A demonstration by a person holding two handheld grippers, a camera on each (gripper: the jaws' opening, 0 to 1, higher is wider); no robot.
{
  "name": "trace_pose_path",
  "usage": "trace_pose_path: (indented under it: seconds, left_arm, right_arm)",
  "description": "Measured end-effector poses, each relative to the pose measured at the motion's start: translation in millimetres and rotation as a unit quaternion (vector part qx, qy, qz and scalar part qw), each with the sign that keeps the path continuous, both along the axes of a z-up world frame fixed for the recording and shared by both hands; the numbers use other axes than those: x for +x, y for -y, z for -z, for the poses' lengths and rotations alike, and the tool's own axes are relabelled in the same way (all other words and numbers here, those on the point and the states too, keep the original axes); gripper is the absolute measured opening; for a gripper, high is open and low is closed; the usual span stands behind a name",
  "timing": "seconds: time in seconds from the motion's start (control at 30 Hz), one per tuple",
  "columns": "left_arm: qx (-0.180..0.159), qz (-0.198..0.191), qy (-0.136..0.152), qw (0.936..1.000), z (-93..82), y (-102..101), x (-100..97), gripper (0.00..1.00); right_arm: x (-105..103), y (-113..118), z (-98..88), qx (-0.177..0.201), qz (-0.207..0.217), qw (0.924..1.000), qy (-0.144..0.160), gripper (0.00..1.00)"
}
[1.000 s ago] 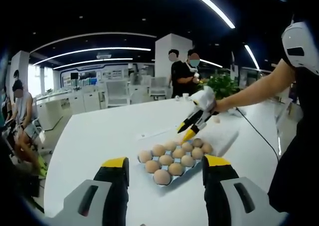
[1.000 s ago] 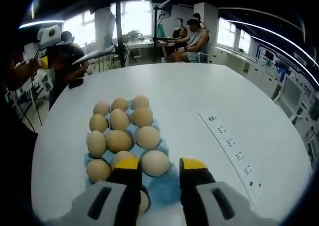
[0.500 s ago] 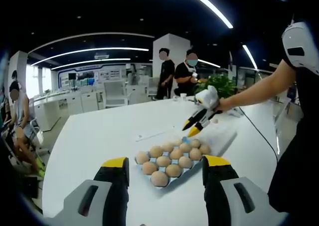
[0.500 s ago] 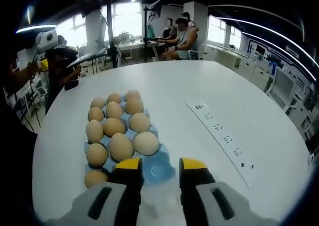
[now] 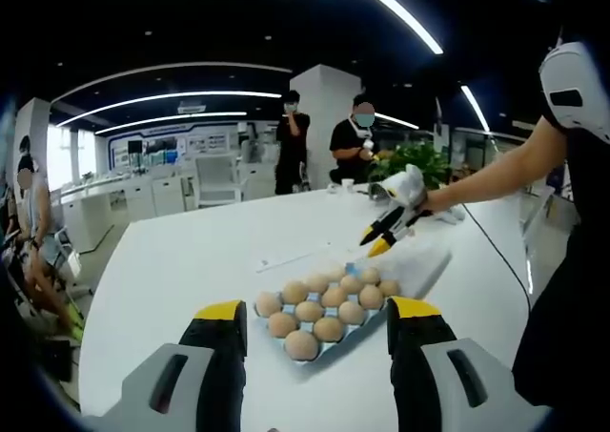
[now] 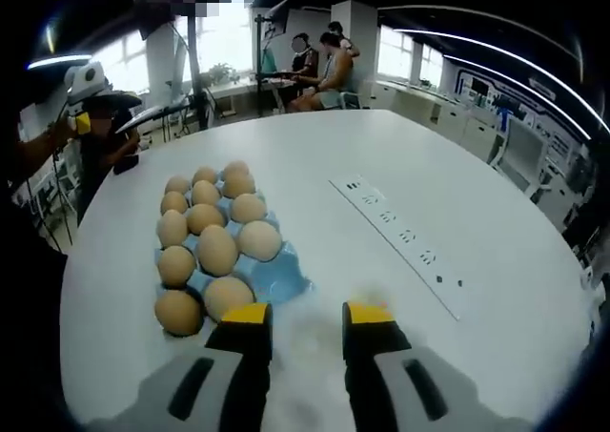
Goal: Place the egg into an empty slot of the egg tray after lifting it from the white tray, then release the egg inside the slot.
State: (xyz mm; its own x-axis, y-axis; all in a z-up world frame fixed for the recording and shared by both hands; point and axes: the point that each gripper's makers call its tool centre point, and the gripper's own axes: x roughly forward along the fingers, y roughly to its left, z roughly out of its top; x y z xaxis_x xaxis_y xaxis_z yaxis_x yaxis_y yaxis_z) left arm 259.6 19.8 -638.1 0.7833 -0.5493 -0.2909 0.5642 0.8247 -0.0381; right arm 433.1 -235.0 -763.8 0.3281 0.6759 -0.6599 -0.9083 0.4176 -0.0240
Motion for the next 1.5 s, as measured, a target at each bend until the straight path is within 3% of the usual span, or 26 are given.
trace_pose_path:
  seconds: [0.73, 1.5]
  left_arm:
    - [0.004, 0.010, 0.003, 0.9999, -4.1, 8, 2.9, 0.60]
    - [0.003, 0.011, 0.002, 0.9999, -2.3, 8, 2.7, 0.60]
  right_arm:
    - [-1, 71, -0.5, -0.013, 0.061, 0.9980, 0.005, 0.29]
    - [-3, 136, -6.1, -0.024, 0.138, 0.9900, 0.016, 0.29]
